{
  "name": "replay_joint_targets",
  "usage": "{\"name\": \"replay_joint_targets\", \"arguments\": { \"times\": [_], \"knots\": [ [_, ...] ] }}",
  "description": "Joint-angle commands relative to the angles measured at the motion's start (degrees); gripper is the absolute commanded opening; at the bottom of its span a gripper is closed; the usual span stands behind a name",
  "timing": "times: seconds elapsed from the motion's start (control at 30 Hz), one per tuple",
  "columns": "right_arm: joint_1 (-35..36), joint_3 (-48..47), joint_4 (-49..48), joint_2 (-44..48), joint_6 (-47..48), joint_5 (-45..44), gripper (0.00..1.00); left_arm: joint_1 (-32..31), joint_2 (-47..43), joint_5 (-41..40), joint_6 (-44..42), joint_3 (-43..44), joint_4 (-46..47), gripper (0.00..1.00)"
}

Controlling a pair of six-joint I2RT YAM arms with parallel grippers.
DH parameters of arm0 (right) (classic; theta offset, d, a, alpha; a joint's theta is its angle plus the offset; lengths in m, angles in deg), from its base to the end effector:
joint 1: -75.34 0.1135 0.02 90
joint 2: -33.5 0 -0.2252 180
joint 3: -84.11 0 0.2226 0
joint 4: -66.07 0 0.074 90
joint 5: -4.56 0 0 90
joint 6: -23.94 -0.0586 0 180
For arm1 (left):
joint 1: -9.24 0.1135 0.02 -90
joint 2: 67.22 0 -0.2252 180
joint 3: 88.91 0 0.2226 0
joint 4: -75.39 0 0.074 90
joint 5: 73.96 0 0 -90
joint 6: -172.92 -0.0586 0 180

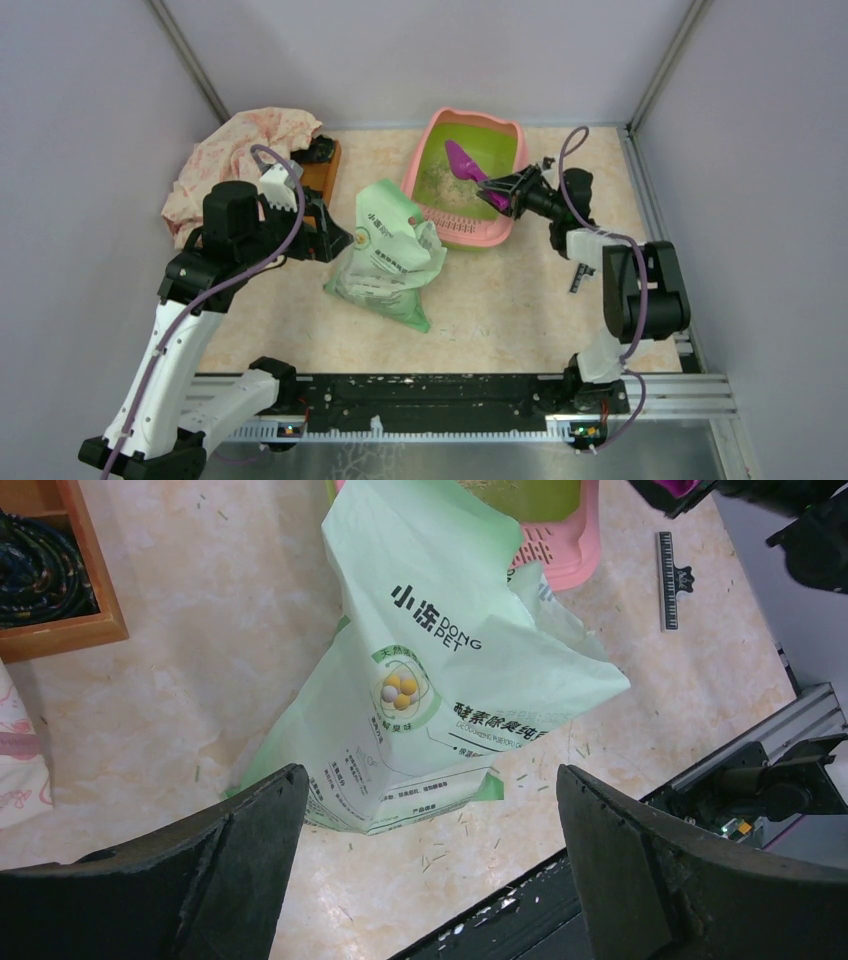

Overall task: Fill the litter box with clean litter
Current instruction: Pour the cat litter into the litter box.

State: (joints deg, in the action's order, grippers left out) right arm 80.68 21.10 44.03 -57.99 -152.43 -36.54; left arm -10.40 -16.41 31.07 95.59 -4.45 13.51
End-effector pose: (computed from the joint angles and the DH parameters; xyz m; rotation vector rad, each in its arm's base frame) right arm 0.3278 0.0750 0.2199 0.6464 1.9424 1.8166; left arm 0.1626 -0.0742 0.3496 0.2926 2.0826 -0.6146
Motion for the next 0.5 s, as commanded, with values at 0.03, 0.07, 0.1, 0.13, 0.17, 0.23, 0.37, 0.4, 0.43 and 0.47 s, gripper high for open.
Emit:
{"name": "replay_joint_targets", "arguments": {
  "times": [0.03,0.07,0.1,0.13,0.17,0.23,0.37,0.4,0.43,0.47],
  "knots": [
    [-0.2,5.1,-18.9,-2.8,-15.7,-1.8,0.00,-0.2,-0.5,0.1,0.6,0.4,1.6,0.99],
    [-0.3,5.8,-18.3,-2.3,-15.6,-2.4,0.00,-0.2,-0.5,0.0,0.6,0.3,1.6,0.99],
    [-0.3,6.3,-18.8,-2.4,-16.4,-2.9,0.00,-0.2,-0.5,0.0,0.6,0.3,1.6,0.99],
    [-0.3,6.5,-19.5,-2.6,-17.0,-3.0,0.00,-0.2,-0.5,0.1,0.6,0.1,1.7,0.99],
    [-0.3,6.7,-20.4,-2.9,-17.8,-3.2,0.00,-0.2,-0.5,0.2,0.7,0.1,1.7,0.99],
    [-0.3,7.0,-21.2,-3.1,-18.5,-3.5,0.00,-0.2,-0.5,0.2,0.8,-0.1,1.9,0.99],
    [-0.3,7.4,-21.7,-3.1,-19.5,-3.8,0.00,-0.2,-0.6,0.1,0.9,-0.3,2.0,0.99],
    [-0.3,7.5,-22.1,-3.1,-19.9,-3.9,0.00,-0.2,-0.6,0.2,0.9,-0.4,2.0,0.99],
    [-0.3,7.6,-22.5,-3.0,-20.2,-4.0,0.00,-0.2,-0.5,0.2,0.9,-0.4,2.0,0.99],
    [-0.3,7.7,-22.7,-3.0,-20.5,-4.0,0.00,-0.2,-0.5,0.3,1.0,-0.5,2.1,0.99]
  ]
}}
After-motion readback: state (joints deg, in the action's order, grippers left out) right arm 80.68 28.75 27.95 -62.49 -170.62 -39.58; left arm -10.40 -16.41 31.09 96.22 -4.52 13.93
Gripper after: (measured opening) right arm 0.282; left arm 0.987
